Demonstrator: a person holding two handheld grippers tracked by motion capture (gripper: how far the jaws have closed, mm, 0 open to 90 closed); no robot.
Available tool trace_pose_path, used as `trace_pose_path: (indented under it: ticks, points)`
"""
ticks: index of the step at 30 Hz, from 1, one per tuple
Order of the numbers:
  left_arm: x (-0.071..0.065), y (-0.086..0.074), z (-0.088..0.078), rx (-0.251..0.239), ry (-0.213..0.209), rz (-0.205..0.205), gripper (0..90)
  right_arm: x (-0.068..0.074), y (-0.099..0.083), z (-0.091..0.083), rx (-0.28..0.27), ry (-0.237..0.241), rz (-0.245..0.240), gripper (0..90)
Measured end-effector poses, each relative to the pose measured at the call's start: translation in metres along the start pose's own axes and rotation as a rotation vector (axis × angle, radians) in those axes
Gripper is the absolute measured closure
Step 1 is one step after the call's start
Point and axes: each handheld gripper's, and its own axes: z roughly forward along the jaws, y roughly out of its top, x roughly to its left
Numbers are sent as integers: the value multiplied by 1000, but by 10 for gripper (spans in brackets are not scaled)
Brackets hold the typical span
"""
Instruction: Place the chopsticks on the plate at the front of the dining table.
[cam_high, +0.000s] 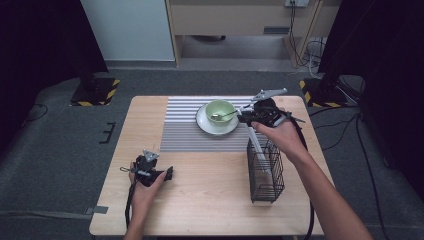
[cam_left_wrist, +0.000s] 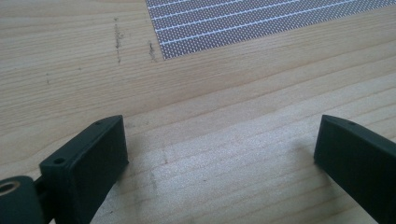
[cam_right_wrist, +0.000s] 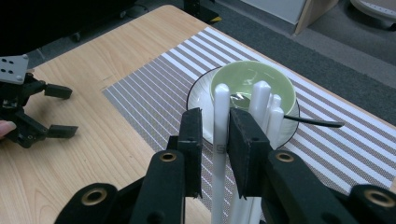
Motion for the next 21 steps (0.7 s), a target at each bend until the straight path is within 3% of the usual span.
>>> trace_pose_path:
  ticks: [7,21]
  points:
    - [0,0,0,0,0,0,19,-4,-4,3,2,7,7,830]
    - [0,0,0,0,0,0,19,-8,-2,-5,-17,27,-7,841]
